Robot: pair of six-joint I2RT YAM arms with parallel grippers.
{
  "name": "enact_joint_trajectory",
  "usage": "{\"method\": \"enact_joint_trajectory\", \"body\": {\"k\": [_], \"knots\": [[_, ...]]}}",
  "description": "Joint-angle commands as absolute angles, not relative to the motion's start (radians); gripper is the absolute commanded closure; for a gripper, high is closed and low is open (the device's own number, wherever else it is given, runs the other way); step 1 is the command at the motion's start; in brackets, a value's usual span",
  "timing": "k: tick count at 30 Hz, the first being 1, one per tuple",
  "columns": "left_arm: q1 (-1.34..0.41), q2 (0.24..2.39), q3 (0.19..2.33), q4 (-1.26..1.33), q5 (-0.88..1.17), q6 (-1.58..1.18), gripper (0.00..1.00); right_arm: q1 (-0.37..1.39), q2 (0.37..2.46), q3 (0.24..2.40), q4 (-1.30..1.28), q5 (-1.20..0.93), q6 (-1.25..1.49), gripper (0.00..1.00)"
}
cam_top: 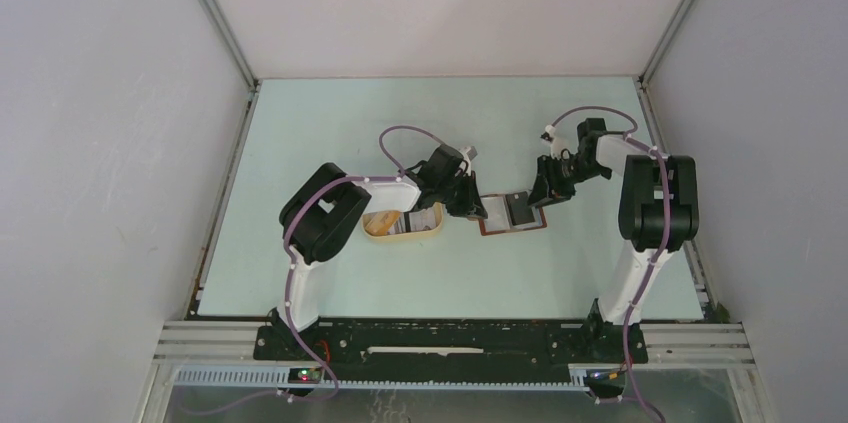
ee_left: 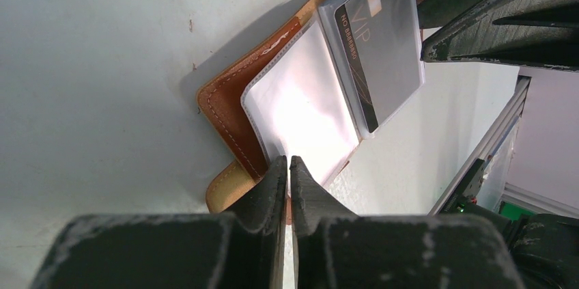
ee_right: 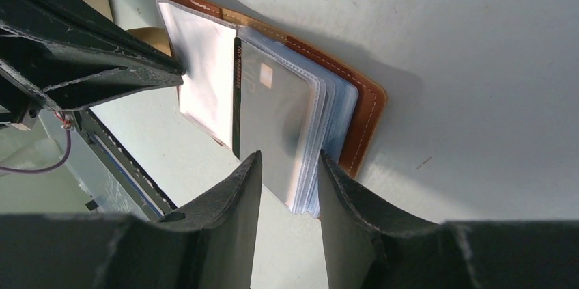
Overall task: Put the credit cards into the card holder
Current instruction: Open the card holder at the center of the board.
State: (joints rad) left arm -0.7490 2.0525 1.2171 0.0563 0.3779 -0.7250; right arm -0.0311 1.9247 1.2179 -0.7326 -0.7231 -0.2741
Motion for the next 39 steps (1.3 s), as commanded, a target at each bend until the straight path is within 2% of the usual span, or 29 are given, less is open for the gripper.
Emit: {"method": "enact_joint_trajectory", "body": {"k": [1,21,24,29,39], "knots": [[-0.758,2.057,1.241,0.017,0.360,-0.689,0.91,-0.025,1.924,1.226,-0.750,-0.785,-0.270,0.56],[-0.757,2.057,1.240,0.037,0.383,-0.705,0.88,-0.008,1.930,1.236,-0.816,-1.083,-0.308,0.57],[-0.755,2.051,1.230,0.053,0.391,-0.713,0.85,0.010,1.933,1.236,-0.822,-1.117,-0.313,0.57],[-0.739,2.014,1.180,0.105,0.394,-0.741,0.73,0.069,1.963,1.236,-0.821,-1.124,-0.300,0.55],[-0.719,1.972,1.128,0.110,0.356,-0.749,0.72,0.094,1.968,1.256,-0.835,-1.073,-0.310,0.56]]}}
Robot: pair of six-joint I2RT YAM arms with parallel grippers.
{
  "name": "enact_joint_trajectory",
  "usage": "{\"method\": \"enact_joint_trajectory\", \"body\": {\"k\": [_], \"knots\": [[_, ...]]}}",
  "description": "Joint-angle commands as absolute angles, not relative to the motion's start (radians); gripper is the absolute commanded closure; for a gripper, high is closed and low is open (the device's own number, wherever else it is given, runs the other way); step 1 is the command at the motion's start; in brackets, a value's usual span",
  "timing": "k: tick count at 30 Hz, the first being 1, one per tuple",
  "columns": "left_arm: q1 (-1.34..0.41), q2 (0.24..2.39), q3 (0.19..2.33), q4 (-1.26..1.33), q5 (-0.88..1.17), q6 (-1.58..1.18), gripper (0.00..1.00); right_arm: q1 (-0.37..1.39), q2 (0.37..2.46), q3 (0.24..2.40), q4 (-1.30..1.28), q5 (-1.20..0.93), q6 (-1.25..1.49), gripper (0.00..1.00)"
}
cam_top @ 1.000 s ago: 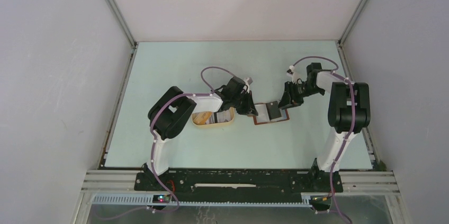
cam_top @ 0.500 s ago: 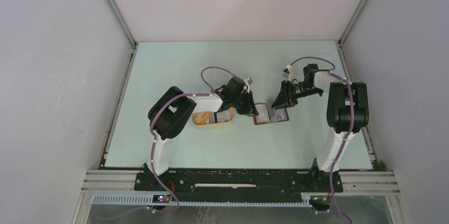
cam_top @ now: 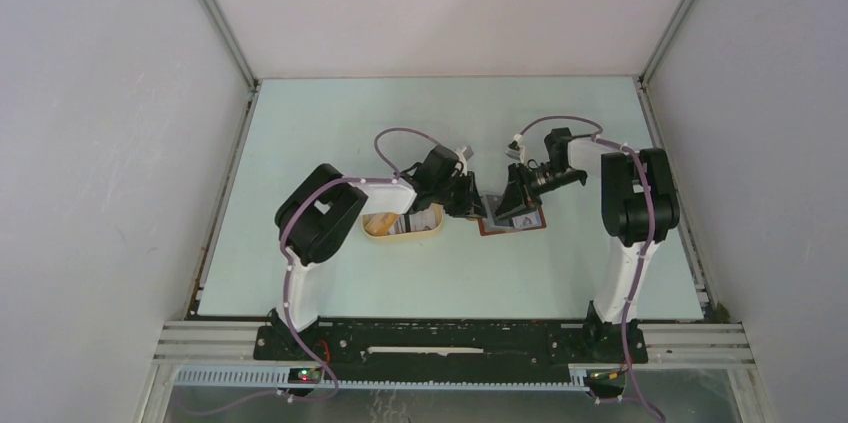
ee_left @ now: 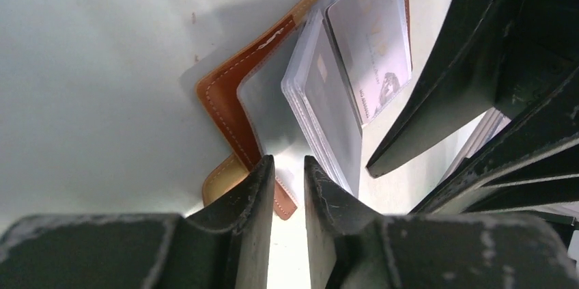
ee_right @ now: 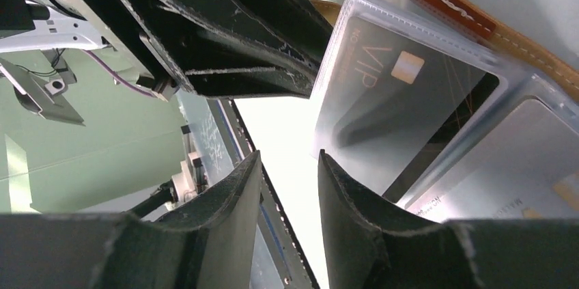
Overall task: Put the credit cards into the card holder
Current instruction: Open the card holder at the center of the board.
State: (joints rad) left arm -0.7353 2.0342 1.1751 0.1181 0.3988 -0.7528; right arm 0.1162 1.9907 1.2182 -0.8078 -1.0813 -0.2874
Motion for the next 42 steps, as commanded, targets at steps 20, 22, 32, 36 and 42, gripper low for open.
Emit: {"method": "enact_joint_trajectory", "body": {"k": [20,22,32,36,42], "knots": [[-0.740,1.849,1.112,0.122,0.312,-0.696,0.72,-0.092,1.899,1.220,-0.757,-0.820,-0.271,0.55],[-0.750,1.871,1.133,0.126,0.333,-0.694,0.72,-0.090,1.907,1.220,-0.759,-0.823,-0.272,0.55],[-0.764,1.952,1.184,0.084,0.353,-0.684,0.72,-0.064,1.963,1.236,-0.775,-0.781,-0.260,0.56],[-0.763,1.970,1.192,0.054,0.344,-0.673,0.72,-0.063,1.967,1.236,-0.771,-0.753,-0.252,0.55],[-0.763,1.994,1.206,0.022,0.340,-0.663,0.72,-0.061,1.967,1.241,-0.780,-0.767,-0.256,0.55]]}}
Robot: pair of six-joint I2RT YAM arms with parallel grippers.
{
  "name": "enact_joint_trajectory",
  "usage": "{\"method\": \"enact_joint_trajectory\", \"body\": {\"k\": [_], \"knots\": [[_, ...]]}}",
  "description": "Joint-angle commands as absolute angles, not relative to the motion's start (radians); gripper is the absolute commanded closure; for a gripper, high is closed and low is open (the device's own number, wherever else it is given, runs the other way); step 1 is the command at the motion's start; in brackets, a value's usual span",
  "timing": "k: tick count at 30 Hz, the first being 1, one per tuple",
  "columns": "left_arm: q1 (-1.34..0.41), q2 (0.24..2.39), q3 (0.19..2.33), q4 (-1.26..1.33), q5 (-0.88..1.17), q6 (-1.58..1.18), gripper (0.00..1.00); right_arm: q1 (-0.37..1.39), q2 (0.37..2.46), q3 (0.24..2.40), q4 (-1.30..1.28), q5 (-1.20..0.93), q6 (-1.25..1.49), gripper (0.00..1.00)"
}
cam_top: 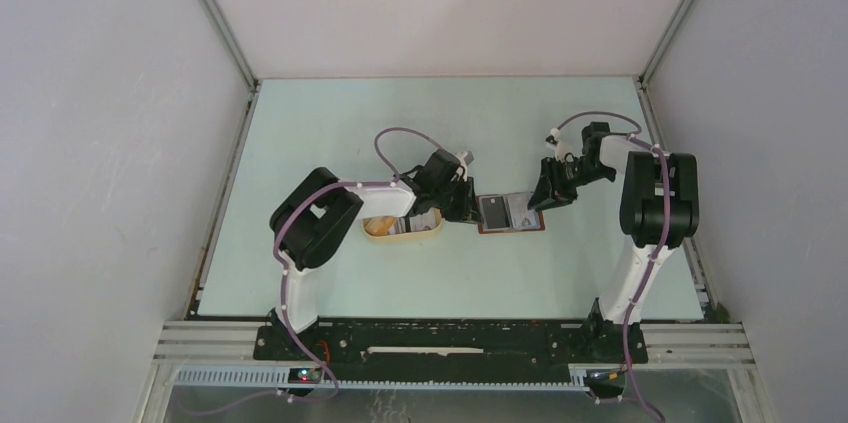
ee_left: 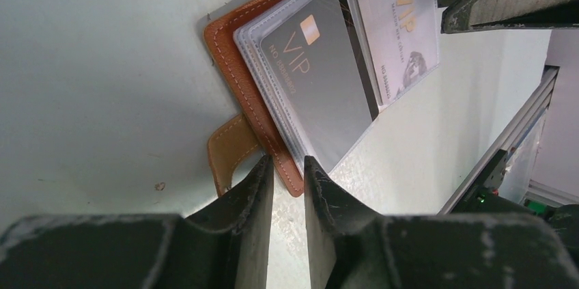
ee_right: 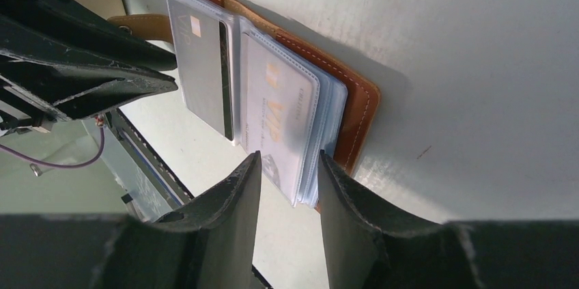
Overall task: Put the credit cards into the card holder
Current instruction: Open the card holder at the center of the board.
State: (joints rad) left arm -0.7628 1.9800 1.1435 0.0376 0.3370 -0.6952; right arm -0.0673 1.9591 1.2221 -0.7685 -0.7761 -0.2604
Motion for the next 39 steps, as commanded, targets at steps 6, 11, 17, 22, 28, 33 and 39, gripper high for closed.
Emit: {"method": "enact_joint_trajectory", "body": {"k": [6,11,17,22,28,33,39], "knots": [[-0.762,2.002,1.209,0.019,0.351,-0.664,0.72,-0.056,1.967,1.257,-0.816,-0.838,-0.290,0.58],[-0.764,2.004,1.210,0.022,0.359,-0.665,0.72,-0.045,1.957,1.262,-0.837,-0.905,-0.310,0.61],[-0.765,1.999,1.206,0.045,0.372,-0.676,0.72,-0.044,1.951,1.262,-0.853,-1.015,-0.322,0.64],[-0.762,1.997,1.194,0.077,0.386,-0.695,0.72,-0.041,1.972,1.262,-0.874,-1.136,-0.325,0.64],[-0.760,1.995,1.190,0.078,0.384,-0.698,0.71,-0.002,2.012,1.268,-0.876,-1.125,-0.313,0.62],[-0.755,1.987,1.180,0.081,0.380,-0.698,0.71,0.081,2.030,1.269,-0.861,-1.086,-0.286,0.56],[-0.739,1.933,1.134,0.085,0.327,-0.705,0.71,0.101,2.033,1.270,-0.852,-1.071,-0.277,0.55]]}}
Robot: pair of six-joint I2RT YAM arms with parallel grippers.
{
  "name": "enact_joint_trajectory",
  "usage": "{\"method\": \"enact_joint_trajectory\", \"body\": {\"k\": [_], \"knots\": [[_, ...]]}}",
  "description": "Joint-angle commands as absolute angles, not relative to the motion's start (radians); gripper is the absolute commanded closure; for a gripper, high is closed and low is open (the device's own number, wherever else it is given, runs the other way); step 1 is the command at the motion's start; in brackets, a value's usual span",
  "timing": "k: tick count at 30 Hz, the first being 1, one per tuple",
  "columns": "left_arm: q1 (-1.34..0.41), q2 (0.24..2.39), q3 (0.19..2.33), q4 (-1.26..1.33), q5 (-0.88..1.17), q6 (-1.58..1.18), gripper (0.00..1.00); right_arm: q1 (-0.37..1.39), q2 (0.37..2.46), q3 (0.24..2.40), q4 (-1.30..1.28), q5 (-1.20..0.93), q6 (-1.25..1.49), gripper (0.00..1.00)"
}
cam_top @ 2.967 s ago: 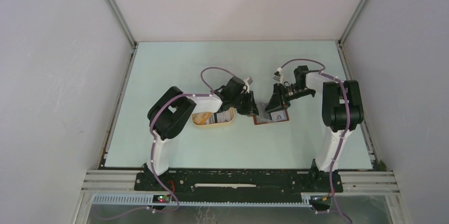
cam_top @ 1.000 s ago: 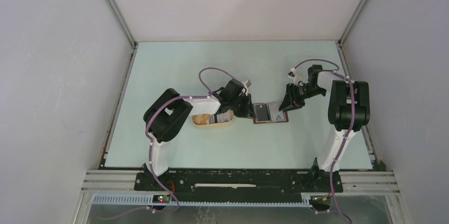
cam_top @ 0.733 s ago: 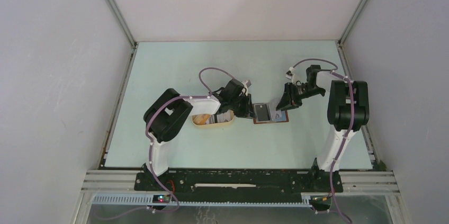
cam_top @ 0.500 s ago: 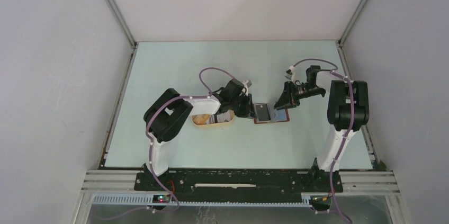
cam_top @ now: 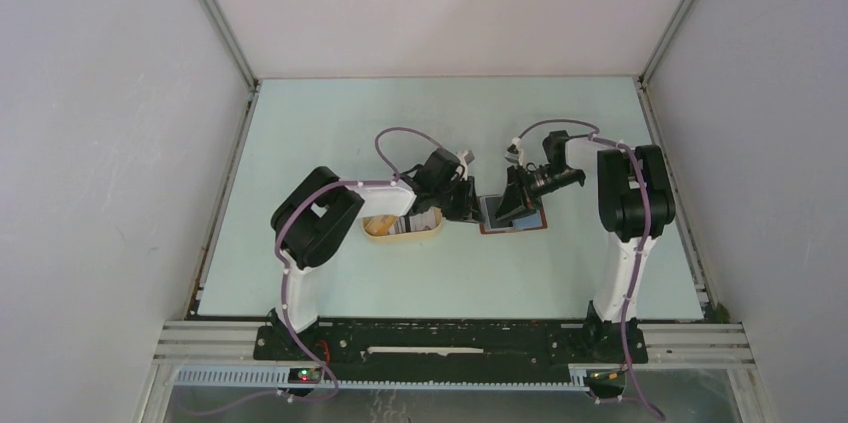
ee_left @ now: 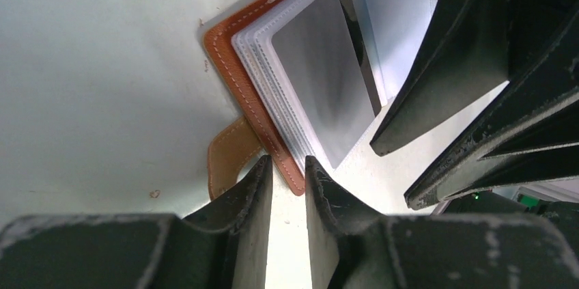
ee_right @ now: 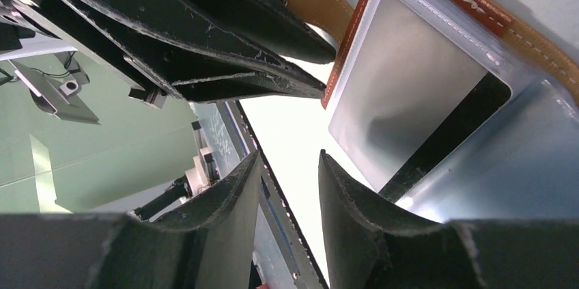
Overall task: Put the credit cards into the card holder
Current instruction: Open the card holder at the center of the board, then pick up the credit card from the storage box.
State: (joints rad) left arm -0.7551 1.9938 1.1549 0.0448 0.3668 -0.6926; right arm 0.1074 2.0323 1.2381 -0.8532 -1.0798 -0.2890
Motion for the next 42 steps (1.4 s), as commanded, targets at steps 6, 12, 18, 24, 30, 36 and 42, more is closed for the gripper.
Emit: {"method": "enact_joint_trajectory", "body": {"k": [6,12,18,24,30,36,42], "knots": [[-0.728,1.859,1.105,0.084,0.284,-0.695,0.71,0.043,1.992,1.270,-0.858,-1.078,-0.301,0.60],[-0.731,1.812,1.091,0.163,0.314,-0.695,0.71,-0.041,1.929,1.268,-0.854,-1.011,-0.334,0.67],[-0.755,1.852,1.138,0.191,0.348,-0.693,0.71,-0.065,1.918,1.246,-0.790,-0.864,-0.280,0.69],[-0.772,1.904,1.179,0.145,0.347,-0.674,0.71,-0.047,1.934,1.247,-0.769,-0.702,-0.257,0.70],[-0.772,1.790,1.176,0.033,0.226,-0.563,0.71,-0.052,1.919,1.247,-0.769,-0.685,-0.282,0.69],[-0.772,1.508,1.111,-0.094,-0.026,-0.393,0.69,-0.089,1.750,1.246,-0.796,-0.785,-0.364,0.67],[-0.772,1.229,1.001,-0.139,-0.253,-0.280,0.47,-0.090,1.528,1.241,-0.812,-0.838,-0.443,0.65]]}}
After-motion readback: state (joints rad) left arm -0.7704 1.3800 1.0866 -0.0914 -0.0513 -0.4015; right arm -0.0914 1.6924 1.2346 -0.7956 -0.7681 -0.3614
